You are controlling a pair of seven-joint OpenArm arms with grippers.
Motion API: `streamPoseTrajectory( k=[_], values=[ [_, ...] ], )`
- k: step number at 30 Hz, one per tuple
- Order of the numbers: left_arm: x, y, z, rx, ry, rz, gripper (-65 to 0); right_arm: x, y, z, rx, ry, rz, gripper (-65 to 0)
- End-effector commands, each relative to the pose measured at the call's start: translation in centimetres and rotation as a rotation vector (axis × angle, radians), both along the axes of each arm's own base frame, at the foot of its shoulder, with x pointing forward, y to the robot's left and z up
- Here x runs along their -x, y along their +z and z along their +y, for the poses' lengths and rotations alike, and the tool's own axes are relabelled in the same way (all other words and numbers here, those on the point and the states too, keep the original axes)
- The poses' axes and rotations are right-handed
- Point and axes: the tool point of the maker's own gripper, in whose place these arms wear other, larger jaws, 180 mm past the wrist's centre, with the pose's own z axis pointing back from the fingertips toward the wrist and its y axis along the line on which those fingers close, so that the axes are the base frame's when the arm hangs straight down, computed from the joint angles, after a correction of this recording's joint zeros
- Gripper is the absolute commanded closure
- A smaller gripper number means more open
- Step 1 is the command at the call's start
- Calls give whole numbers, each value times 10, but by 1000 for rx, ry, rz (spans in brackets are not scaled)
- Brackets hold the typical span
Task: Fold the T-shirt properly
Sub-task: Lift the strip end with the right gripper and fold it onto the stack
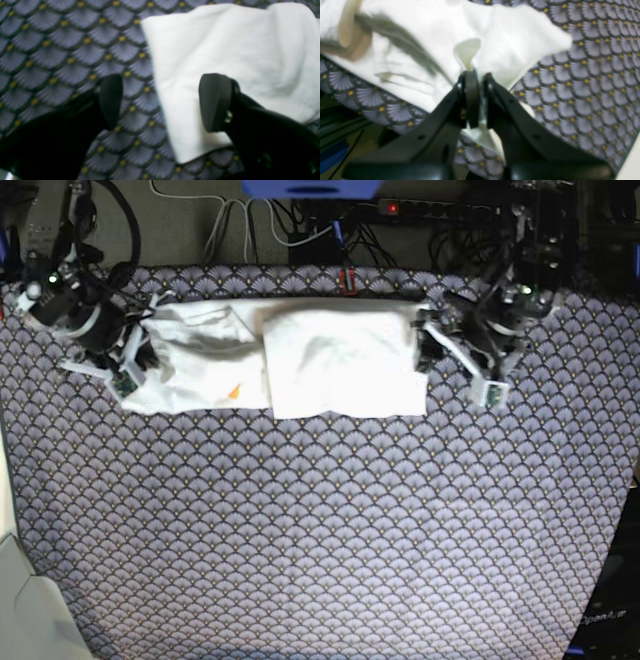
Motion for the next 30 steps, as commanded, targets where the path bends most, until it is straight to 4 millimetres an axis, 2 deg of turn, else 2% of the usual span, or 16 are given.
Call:
streamPoseTrajectory(
  k=[1, 6, 11, 19, 23, 29, 30],
  values=[
    [-7, 11, 9, -4, 21, -45, -467, -7, 11, 13, -37, 29, -46, 0],
    [-5, 14, 48, -39, 120, -52, -467, -11, 10, 49, -104, 78, -48, 0],
    [3, 13, 67, -61, 168, -46, -467, -21, 17, 79, -152, 111, -61, 0],
    [13, 10, 77, -71, 192, -29, -467, -43, 37, 124, -185, 179, -77, 0],
    [13, 9, 77, -71, 192, -27, -467, -43, 41, 147, -248, 184, -77, 0],
    [14, 9, 77, -71, 192, -27, -467, -31, 40, 187, -283, 297, -56, 0],
    [14, 9, 77, -71, 192, -27, -467, -35, 42, 192, -294, 284, -54, 0]
  ],
)
